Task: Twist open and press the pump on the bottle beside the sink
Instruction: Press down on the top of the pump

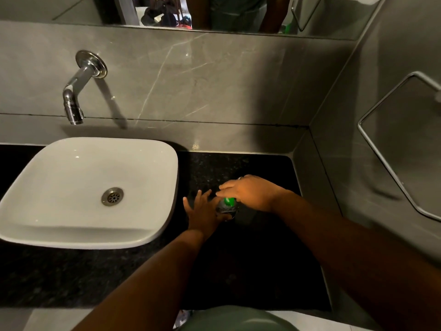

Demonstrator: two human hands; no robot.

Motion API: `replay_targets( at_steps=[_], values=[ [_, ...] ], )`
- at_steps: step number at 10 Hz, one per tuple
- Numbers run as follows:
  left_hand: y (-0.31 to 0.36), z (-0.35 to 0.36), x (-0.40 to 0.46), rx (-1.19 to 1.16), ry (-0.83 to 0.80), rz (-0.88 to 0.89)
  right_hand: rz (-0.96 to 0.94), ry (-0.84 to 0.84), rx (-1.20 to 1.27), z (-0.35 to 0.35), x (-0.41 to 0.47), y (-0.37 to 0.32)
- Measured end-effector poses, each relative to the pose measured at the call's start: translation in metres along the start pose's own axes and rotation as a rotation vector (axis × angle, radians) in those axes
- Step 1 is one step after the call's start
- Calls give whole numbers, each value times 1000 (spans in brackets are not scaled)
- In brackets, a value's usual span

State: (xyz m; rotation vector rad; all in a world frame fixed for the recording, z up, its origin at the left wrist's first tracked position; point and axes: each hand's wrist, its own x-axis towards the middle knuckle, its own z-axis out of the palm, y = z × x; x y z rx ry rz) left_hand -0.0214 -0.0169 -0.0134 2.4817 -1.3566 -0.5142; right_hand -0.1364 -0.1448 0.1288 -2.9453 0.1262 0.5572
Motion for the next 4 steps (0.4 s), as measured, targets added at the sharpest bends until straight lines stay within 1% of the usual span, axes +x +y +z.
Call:
replay_targets(
  at_steps=[1, 2, 4],
  values=[
    [-1, -2, 2, -25, -28, 8, 197, 91, 181, 13, -16, 6],
    [-4, -4, 3, -49, -56, 40, 311, 228, 372, 25, -47, 7],
    [-2, -5, 1, -133, -61, 36, 333, 638, 650, 29, -108, -15]
  ],
)
